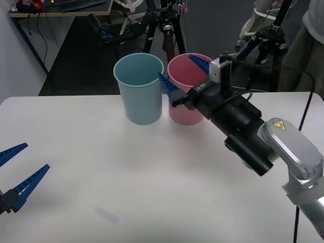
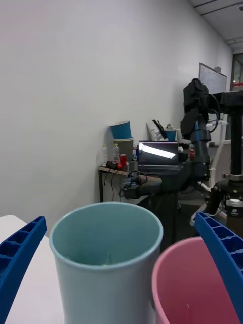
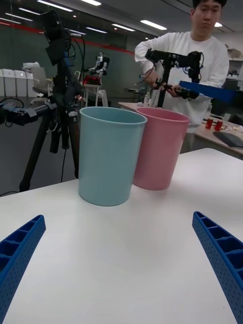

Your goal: Grasp the object on the table and drop it into the matching bin: aluminum can to the light blue bin, PET bottle to the pink bin.

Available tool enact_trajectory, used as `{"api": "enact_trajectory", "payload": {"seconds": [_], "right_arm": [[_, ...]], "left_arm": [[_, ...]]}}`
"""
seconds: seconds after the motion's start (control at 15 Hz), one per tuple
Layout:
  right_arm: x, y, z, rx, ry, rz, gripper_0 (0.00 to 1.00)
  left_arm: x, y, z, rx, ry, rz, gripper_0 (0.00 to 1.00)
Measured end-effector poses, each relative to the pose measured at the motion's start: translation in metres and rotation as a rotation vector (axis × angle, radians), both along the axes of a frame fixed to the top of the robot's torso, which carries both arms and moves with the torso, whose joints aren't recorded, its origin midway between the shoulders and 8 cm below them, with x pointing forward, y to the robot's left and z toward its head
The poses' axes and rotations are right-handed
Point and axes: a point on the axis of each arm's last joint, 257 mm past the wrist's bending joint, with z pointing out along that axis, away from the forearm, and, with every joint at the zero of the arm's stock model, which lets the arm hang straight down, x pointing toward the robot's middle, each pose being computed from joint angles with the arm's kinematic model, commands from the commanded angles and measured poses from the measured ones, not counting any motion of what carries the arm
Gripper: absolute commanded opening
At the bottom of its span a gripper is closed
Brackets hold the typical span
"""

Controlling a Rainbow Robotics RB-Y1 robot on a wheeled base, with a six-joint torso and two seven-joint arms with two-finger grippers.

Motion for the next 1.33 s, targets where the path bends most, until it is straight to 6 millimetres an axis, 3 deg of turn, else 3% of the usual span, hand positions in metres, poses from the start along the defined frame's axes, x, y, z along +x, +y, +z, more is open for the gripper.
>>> {"api": "enact_trajectory", "payload": {"seconds": [0.4,0.73,0.87,1.07,1.33], "right_arm": [[-0.032,-0.111,-0.049,-0.027,0.044,-0.054,1.00],[-0.049,-0.223,-0.099,-0.115,0.115,-0.286,1.00],[-0.061,-0.256,-0.114,-0.118,0.151,-0.352,1.00],[-0.084,-0.290,-0.131,-0.118,0.186,-0.409,1.00],[-0.127,-0.299,-0.138,-0.105,0.204,-0.337,1.00]], "left_arm": [[0.000,0.000,0.000,0.000,0.000,0.000,1.00],[0.000,0.000,0.000,0.000,0.000,0.000,1.00],[0.000,0.000,0.000,0.000,0.000,0.000,1.00],[0.000,0.000,0.000,0.000,0.000,0.000,1.00],[0.000,0.000,0.000,0.000,0.000,0.000,1.00]]}}
